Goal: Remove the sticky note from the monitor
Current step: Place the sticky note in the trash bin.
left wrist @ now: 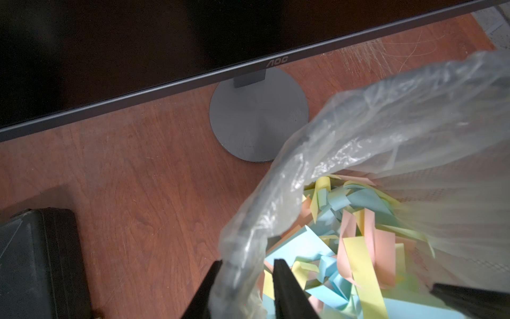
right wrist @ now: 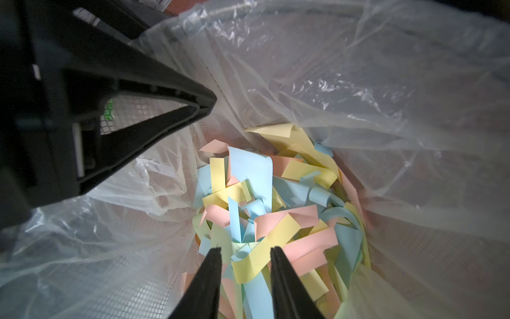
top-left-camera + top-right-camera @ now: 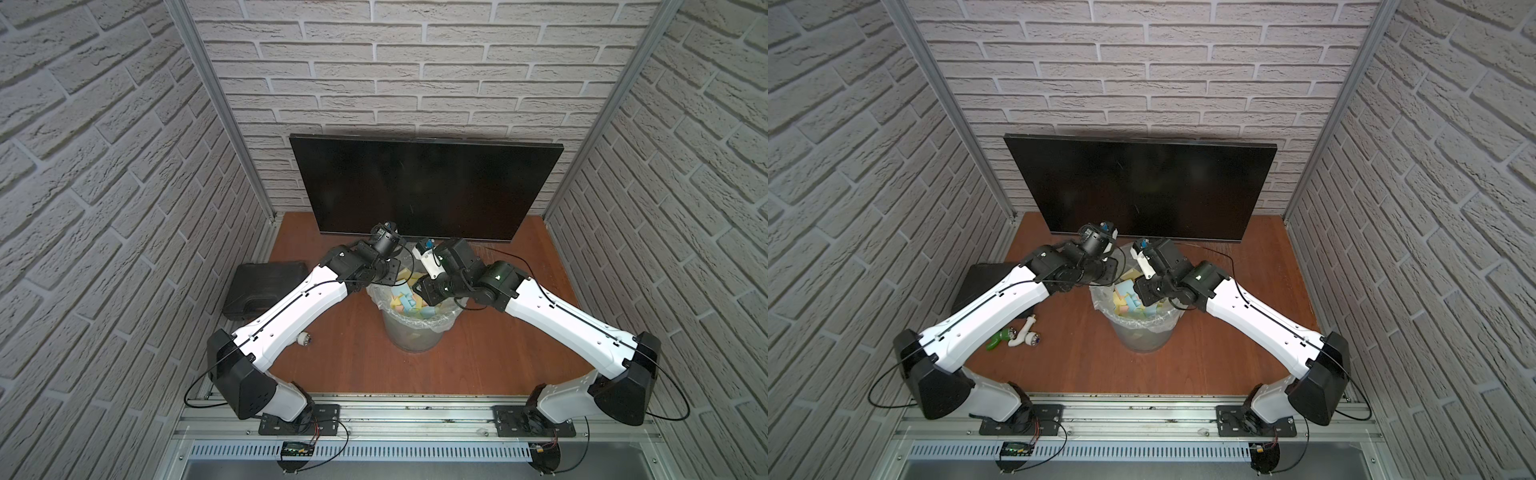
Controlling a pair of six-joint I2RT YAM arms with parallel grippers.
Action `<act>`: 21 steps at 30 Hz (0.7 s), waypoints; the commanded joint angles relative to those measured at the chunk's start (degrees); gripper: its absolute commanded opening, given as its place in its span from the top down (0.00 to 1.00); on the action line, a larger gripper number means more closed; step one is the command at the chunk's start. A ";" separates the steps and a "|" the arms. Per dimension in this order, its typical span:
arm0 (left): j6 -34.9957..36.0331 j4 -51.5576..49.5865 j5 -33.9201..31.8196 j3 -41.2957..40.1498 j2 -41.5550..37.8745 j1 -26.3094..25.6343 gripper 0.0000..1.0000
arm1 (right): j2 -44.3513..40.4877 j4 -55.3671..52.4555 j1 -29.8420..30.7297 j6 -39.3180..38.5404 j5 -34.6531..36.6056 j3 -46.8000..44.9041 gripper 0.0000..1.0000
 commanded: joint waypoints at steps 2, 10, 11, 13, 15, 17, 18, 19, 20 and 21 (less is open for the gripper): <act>-0.70 1.27 0.84 -0.82 -0.97 -0.55 0.67 | -1.53 1.88 -0.31 0.49 -0.75 2.35 0.63; -0.62 1.10 0.65 -0.84 -1.16 -0.55 0.66 | -3.18 2.29 -0.79 1.05 -0.76 2.66 0.62; -0.61 1.05 0.71 -0.78 -1.16 -0.57 0.66 | -3.44 2.28 -0.83 1.12 -0.50 2.70 0.62; -0.61 1.01 0.66 -0.69 -1.13 -0.55 0.65 | -4.17 2.31 -0.90 1.14 0.62 2.59 0.62; -0.61 0.97 0.72 -0.62 -1.11 -0.57 0.64 | -5.49 2.73 -1.04 1.09 1.97 2.00 0.61; -0.53 0.93 0.76 -0.54 -1.18 -0.60 0.62 | -6.65 3.04 -1.45 1.14 2.53 1.74 0.59; -0.52 0.88 0.66 -0.51 -1.17 -0.59 0.62 | -7.03 2.89 -1.75 1.13 2.45 1.85 0.59; -0.57 0.85 0.59 -0.45 -1.24 -0.55 0.61 | -7.38 2.58 -2.13 1.13 2.34 2.01 0.58; -0.53 0.84 0.58 -0.38 -1.24 -0.54 0.60 | -7.63 2.35 -2.44 1.23 2.24 2.14 0.58; -0.52 0.91 0.57 -0.31 -1.26 -0.59 0.58 | -8.04 2.18 -2.71 1.22 2.22 2.25 0.58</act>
